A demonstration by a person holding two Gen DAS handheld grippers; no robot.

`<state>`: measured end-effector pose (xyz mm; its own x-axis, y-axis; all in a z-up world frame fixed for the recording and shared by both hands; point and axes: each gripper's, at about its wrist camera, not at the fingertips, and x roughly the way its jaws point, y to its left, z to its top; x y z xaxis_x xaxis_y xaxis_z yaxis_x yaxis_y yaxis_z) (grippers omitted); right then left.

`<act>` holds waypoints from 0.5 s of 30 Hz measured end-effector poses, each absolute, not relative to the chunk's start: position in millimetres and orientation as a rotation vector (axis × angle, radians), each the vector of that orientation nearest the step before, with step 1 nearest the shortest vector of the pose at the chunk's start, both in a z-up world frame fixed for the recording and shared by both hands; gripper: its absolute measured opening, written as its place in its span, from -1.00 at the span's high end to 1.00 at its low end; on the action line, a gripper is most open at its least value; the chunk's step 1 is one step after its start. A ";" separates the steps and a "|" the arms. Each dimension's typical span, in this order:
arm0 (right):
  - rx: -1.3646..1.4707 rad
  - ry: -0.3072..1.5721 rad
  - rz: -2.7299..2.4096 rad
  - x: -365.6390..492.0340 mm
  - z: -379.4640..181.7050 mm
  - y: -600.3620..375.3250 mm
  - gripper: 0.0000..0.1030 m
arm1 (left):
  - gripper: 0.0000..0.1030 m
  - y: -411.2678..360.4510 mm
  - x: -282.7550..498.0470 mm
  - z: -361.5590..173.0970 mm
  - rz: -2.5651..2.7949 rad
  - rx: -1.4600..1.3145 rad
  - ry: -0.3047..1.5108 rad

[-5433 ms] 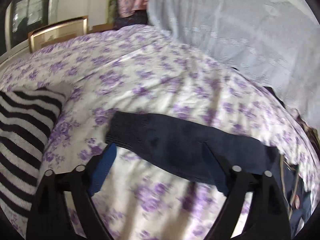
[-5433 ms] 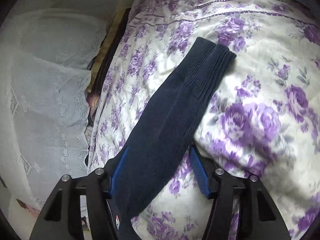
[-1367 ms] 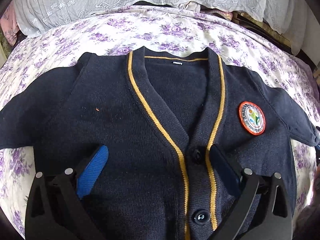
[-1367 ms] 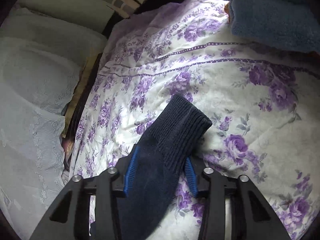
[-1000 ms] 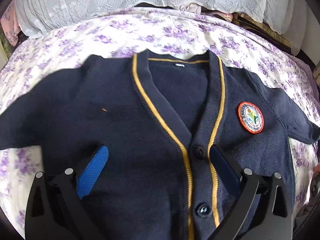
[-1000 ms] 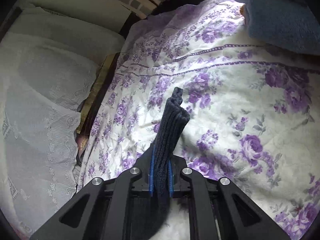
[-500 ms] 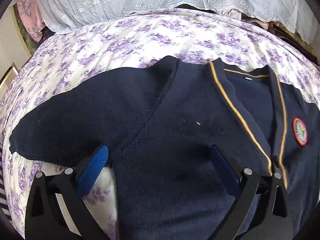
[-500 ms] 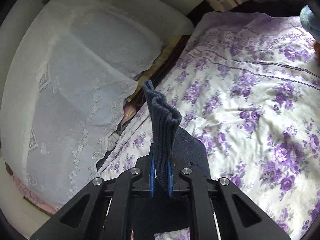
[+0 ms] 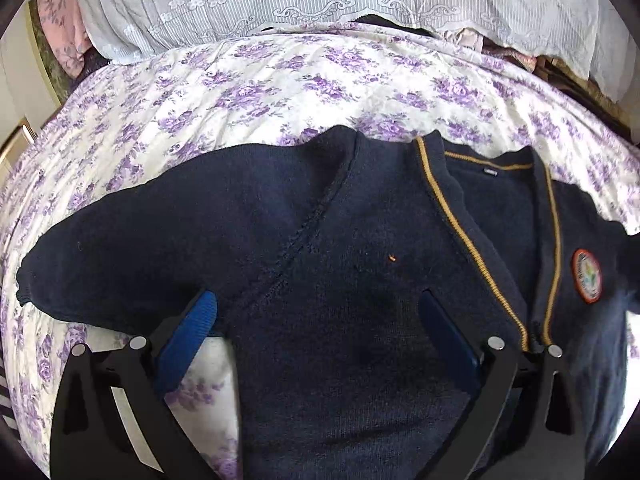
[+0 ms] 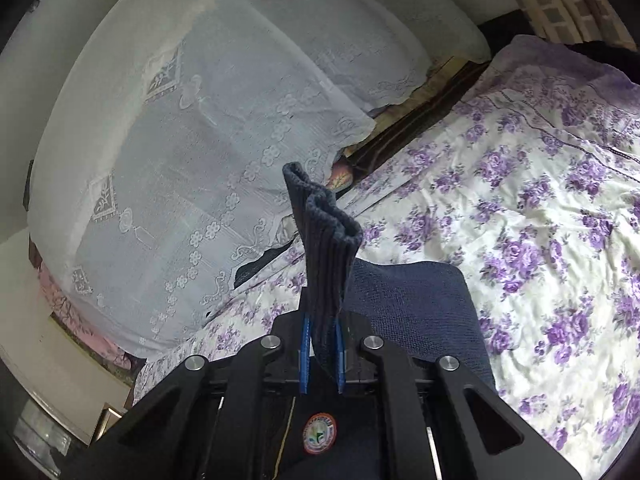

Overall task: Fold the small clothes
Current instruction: 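Lift the sleeve with the right tool and fold it across the cardigan body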

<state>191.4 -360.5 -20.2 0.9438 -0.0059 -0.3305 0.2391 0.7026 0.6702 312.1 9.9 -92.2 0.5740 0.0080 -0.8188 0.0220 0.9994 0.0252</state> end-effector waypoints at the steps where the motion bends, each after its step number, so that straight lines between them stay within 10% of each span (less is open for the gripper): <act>1: 0.779 0.322 -0.128 195.8 -18.4 -354.9 0.80 | -0.92 13.8 312.2 -89.3 -0.007 0.026 0.958; 15: 0.684 0.354 -0.020 238.4 5.9 -275.4 0.80 | -0.92 61.7 327.1 -83.3 0.048 -0.093 0.990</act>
